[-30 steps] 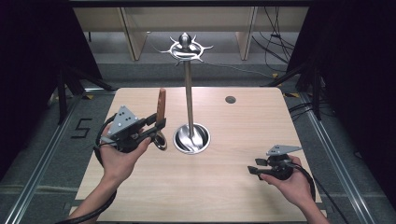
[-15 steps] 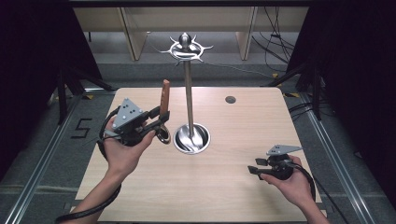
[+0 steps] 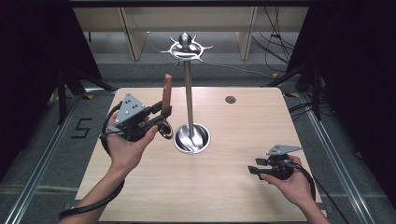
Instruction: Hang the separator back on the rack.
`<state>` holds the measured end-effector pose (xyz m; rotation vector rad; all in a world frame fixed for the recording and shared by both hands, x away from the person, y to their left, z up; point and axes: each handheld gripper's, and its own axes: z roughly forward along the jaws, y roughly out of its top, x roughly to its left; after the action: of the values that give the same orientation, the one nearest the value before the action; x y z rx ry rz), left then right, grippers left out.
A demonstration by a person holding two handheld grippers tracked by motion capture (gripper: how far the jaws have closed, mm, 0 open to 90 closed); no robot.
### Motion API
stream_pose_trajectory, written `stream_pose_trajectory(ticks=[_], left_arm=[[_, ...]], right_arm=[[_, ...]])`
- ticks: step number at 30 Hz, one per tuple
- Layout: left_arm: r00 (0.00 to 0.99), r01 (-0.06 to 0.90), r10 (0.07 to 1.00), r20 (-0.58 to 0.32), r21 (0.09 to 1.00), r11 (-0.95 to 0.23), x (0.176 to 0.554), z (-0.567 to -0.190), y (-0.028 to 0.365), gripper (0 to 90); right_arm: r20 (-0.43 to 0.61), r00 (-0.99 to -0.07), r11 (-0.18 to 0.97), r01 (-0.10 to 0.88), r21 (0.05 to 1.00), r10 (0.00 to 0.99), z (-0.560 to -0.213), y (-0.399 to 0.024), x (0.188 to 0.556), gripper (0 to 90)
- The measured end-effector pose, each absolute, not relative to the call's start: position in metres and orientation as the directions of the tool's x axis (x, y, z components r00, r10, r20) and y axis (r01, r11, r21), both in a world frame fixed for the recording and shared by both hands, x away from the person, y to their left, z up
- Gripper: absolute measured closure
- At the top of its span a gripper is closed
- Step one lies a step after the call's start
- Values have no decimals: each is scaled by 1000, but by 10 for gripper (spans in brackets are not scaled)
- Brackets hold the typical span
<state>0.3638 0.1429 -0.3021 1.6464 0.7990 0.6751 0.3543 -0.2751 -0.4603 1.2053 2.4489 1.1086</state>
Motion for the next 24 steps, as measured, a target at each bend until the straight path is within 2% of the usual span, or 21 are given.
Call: stream_pose_trajectory(ticks=[1,3,24], left_arm=[[614,132,788,38,980,-150,366,-301,143,679],[610,159,792,8,978,-132,364,-301,142,679],[613,138,790,12,983,-121,373,-291,135,679]], right_arm=[[140,-650,390,599,699,747,-460,-275,354,509],[140,-650,390,599,700,747,-460,-275,354,509],[145,-645,383,602,700,750,-460,-275,353,509]])
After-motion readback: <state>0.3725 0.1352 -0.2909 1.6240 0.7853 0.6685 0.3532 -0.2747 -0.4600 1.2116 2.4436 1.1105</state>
